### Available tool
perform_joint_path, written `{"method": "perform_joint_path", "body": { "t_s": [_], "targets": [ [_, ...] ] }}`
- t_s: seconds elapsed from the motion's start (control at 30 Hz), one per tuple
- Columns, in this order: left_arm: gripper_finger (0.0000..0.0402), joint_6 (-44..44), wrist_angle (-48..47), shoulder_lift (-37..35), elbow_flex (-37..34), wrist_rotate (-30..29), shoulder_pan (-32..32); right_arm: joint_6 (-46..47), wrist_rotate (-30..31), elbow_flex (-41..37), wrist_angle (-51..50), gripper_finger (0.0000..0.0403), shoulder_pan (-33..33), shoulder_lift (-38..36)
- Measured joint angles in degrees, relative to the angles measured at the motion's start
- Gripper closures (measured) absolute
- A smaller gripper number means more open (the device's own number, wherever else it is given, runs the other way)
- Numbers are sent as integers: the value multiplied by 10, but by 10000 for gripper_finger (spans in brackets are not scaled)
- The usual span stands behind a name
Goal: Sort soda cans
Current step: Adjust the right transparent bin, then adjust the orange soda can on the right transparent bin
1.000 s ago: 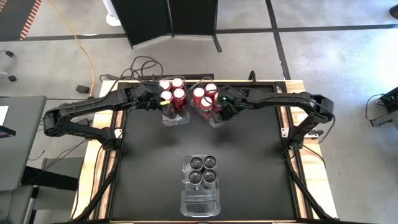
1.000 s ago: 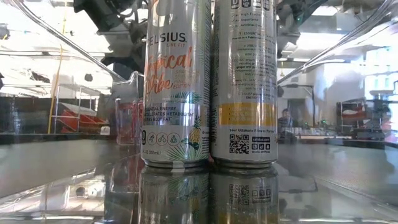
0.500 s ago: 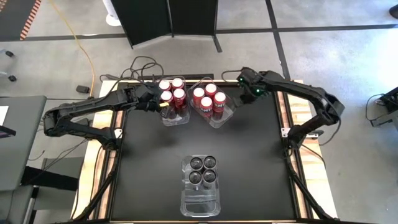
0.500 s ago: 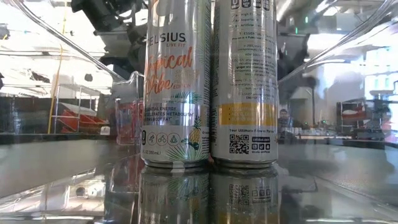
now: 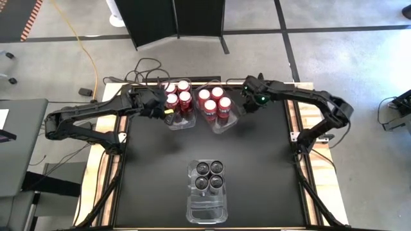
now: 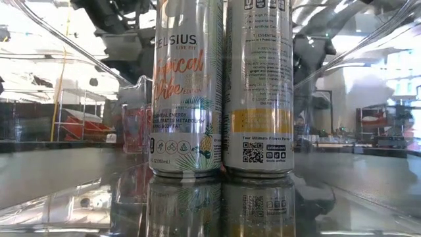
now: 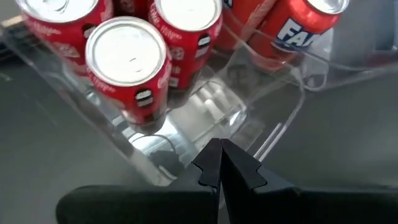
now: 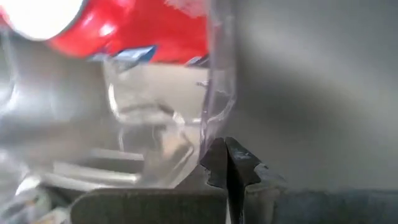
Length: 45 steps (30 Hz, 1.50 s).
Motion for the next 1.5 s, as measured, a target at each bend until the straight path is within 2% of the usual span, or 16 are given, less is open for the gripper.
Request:
{"method": "perform_joint_path", "body": {
  "t_s": [0.37,0.57,1.03,1.13,1.3,1.5],
  "targets": [
    [400,-23,-12,0,0,-12,-9,40,-20,0,60,395,84,1],
    [400,-23,-13,0,0,-12,-9,75,-50,1,130,395,101,37],
    [400,-38,-68,0,0,-7,-31,63,-59,57,151,395,114,104],
    [400,-38,-68,0,0,-8,-31,58,-56,61,135,395,110,101],
    [400,-34,-69,0,0,-8,-31,53,-7,61,79,395,92,51],
    [400,-5,-66,0,0,-19,-25,47,-27,61,137,396,71,18]
  ]
}}
